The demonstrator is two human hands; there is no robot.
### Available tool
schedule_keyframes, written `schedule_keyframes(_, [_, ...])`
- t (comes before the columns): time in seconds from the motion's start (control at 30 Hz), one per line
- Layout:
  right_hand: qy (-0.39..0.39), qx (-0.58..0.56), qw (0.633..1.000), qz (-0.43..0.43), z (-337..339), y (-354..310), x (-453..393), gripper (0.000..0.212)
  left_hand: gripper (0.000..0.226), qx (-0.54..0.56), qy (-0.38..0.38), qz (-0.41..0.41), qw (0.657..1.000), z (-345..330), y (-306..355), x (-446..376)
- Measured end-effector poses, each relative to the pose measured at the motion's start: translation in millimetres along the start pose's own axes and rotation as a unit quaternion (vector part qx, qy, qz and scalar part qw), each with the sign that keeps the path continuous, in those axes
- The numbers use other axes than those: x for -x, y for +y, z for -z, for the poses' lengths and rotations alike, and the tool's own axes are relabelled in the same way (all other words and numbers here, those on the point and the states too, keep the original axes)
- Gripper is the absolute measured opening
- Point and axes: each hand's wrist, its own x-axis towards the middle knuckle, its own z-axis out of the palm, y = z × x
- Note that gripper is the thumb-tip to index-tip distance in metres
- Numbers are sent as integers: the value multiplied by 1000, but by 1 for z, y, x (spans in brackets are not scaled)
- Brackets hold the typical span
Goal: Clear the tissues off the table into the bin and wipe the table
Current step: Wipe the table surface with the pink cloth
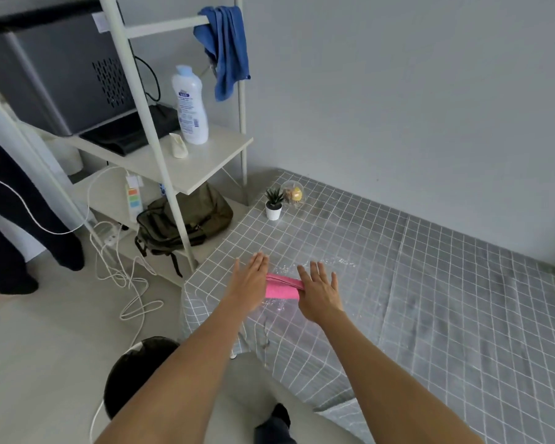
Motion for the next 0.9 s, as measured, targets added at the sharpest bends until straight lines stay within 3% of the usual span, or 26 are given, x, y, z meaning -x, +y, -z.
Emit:
schedule_keyframes(0.3, [23,-21,999,-7,26,41,-93,59,57,26,5,-7,1000,26,2,-105])
schedule_keyframes(0.53, [60,-27,997,-33,38,78,-136,52,59,63,56,-15,996,24,15,-170])
schedule_keyframes(0.9, [-69,-40,996,-32,-48,49,-97,57,64,8,-87,-64,994,-45,-7,-131])
